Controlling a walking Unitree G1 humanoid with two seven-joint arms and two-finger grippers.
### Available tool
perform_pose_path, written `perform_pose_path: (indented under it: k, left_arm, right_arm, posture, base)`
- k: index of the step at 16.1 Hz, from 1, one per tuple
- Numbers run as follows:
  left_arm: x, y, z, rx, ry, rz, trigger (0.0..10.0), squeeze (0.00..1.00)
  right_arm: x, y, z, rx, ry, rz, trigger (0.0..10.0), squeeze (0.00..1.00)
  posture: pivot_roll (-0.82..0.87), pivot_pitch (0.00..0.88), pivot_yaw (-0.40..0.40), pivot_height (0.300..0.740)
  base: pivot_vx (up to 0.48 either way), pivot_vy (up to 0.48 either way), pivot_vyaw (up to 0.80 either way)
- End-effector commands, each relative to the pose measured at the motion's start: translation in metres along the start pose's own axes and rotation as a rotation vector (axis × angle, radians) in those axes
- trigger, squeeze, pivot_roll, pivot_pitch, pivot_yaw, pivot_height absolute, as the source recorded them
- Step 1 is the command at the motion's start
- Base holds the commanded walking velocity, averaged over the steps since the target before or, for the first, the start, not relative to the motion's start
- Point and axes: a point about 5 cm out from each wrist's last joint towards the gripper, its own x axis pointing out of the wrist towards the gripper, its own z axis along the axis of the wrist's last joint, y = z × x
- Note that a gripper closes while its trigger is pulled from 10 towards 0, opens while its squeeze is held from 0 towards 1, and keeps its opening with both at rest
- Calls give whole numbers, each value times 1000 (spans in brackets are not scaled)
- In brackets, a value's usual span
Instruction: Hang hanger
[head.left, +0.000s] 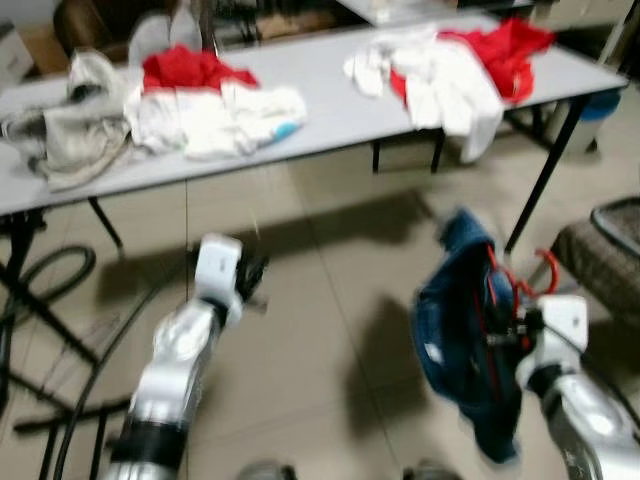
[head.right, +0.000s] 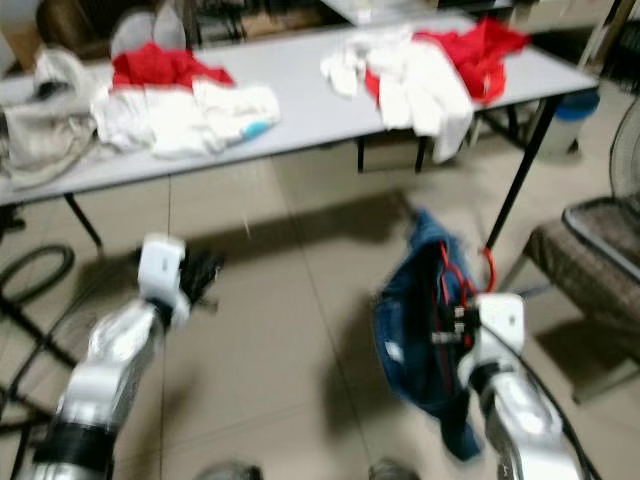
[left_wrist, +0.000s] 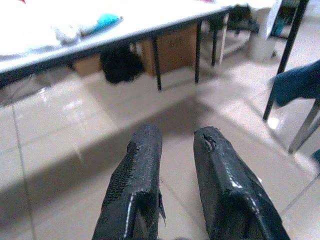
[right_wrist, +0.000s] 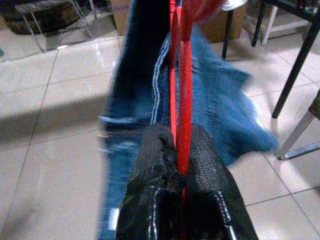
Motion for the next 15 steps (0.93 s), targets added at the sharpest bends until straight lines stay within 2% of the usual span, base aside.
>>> perform_pose_path:
  k: [1,5,8,11,15]
  left_arm:
    - [-3,9,-5,-12,22,38,10000,0]
    - [1,11,-1,-17,10,38,10000,0]
    - [0,12,-4,-26,24,45,10000,0]
    - [-6,12,-10,-35,36,46,10000,0]
    - [-9,12,-13,-46,38,56,10000,0]
  right_arm:
    - [7,6,14,-37,-60,38,10000,0]
    - [13,4,17,-49,-65,55,10000,0]
    - [17,5,17,-89,-35,121,10000,0]
    - [18,13,11,-136,39,277,10000,0]
    - [22,19,6,-188,95,393,10000,0]
  posture:
    - [-158,0,85,740]
    - [-160,0,84,740]
    - [-153,0,76,740]
    - [-149,0,72,740]
    - [-145,0,62,740]
  base:
    - [322,0,800]
    - [329,0,800]
    - [329,0,800]
    - [330,0,800]
    - [314,0,800]
